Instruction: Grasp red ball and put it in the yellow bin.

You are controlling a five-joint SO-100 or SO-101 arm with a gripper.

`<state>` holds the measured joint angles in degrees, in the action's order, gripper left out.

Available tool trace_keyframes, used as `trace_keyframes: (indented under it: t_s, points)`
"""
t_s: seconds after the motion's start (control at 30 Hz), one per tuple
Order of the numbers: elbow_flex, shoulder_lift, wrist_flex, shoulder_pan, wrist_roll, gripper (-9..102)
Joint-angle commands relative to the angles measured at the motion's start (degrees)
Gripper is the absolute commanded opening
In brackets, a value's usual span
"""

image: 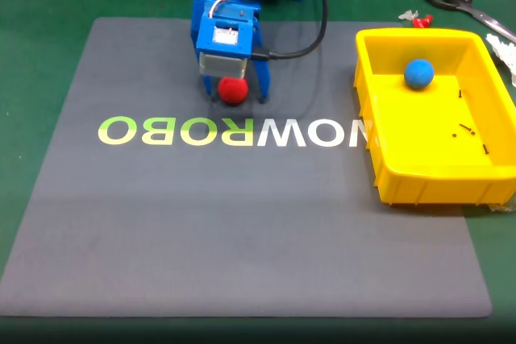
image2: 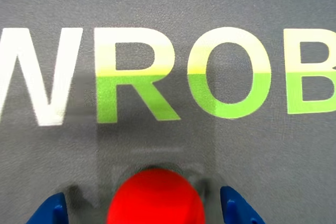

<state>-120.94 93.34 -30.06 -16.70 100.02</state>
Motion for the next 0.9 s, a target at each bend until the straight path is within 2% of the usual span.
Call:
trace_keyframes:
  t_s: [0.0, 0.13, 0.6, 0.87]
  points:
    - [4.6, -0.4, 1.4, -0.5, 0.1, 32]
    - [5.4, -1.8, 1.5, -0.2, 0.0, 28]
    - [5.9, -2.9, 1.9, 3.3, -2.0, 1]
    - [5.4, -3.3, 2.0, 3.6, -2.4, 0]
